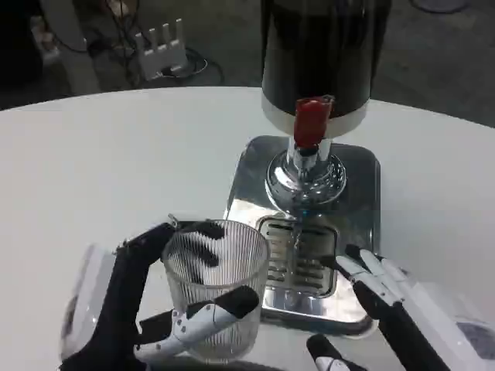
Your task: Grasp the cup under the faucet to collect the drink, then remove the cup.
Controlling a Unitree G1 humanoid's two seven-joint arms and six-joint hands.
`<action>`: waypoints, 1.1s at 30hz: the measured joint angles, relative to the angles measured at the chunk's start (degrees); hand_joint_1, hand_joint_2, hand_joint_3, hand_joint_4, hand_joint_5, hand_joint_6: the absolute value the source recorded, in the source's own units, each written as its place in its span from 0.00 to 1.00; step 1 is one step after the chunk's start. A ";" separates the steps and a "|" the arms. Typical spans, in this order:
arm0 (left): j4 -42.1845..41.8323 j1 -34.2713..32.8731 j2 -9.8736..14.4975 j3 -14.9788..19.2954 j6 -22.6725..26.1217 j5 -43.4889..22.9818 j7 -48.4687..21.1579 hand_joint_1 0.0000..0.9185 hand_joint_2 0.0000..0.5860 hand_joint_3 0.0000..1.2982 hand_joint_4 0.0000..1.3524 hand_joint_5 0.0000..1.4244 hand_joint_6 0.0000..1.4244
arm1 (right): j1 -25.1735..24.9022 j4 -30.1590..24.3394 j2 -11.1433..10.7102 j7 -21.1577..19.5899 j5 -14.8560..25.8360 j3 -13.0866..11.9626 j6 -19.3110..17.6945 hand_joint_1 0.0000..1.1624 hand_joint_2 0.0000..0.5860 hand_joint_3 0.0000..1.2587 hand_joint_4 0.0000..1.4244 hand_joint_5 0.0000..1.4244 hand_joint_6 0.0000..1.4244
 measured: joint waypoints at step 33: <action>15.53 -10.10 1.83 2.46 -3.69 2.99 5.13 0.39 0.12 0.60 0.64 0.62 0.41 | 2.23 0.00 0.32 -0.02 1.92 -0.55 0.00 0.30 0.74 0.10 0.01 0.00 0.00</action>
